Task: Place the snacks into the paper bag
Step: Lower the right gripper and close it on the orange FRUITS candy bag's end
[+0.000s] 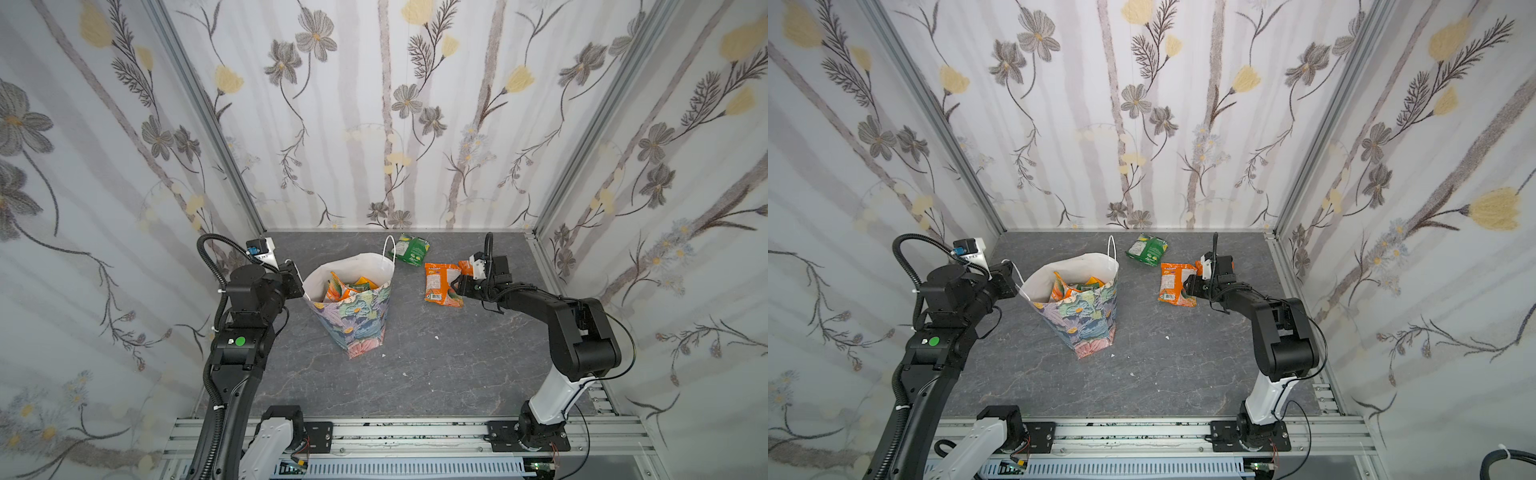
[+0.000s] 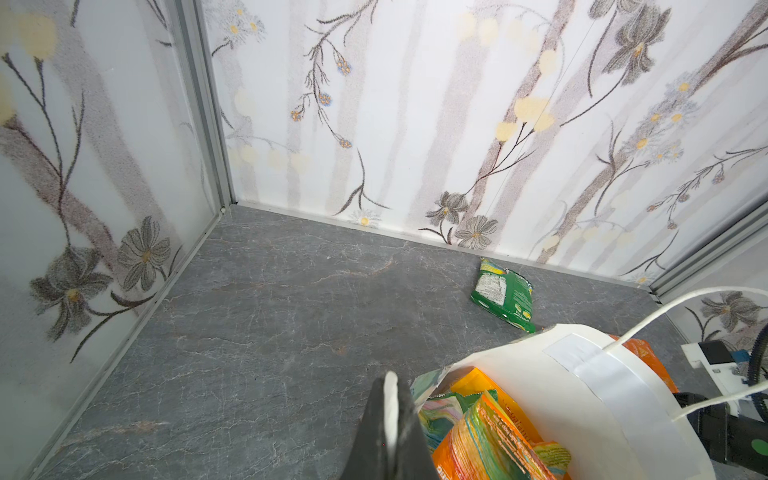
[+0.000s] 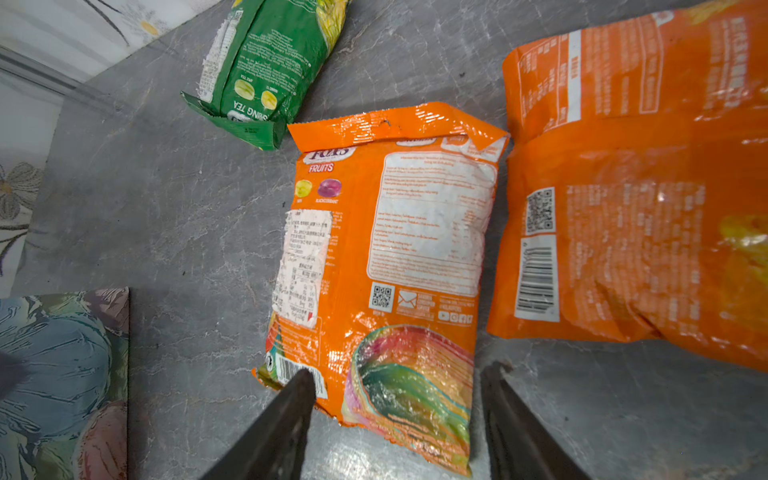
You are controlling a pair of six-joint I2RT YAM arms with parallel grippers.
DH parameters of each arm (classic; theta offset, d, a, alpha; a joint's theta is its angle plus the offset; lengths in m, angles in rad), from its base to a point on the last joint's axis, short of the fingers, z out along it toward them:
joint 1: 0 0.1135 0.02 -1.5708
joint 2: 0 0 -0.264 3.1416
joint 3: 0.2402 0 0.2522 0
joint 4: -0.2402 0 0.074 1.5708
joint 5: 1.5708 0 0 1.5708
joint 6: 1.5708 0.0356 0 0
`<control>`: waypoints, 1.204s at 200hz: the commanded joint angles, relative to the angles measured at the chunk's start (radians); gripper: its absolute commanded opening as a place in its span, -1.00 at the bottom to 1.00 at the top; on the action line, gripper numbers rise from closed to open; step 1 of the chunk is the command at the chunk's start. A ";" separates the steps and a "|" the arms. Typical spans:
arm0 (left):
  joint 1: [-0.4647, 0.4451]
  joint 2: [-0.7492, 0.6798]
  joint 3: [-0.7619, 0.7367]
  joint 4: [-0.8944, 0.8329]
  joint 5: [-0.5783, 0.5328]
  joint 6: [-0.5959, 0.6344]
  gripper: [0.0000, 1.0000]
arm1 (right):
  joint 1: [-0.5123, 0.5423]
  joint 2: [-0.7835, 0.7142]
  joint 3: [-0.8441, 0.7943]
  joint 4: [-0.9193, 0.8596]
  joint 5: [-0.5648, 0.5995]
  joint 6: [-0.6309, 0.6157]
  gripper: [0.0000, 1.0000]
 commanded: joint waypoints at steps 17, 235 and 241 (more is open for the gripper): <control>0.001 0.003 0.006 0.010 0.011 0.010 -1.00 | -0.010 0.022 0.011 0.039 -0.009 0.002 0.31; 0.002 0.014 0.021 -0.005 -0.001 0.035 -1.00 | -0.013 0.152 0.013 0.149 -0.028 0.131 0.14; 0.002 0.014 0.020 -0.004 -0.001 0.034 -1.00 | -0.013 0.152 0.013 0.148 -0.028 0.131 0.13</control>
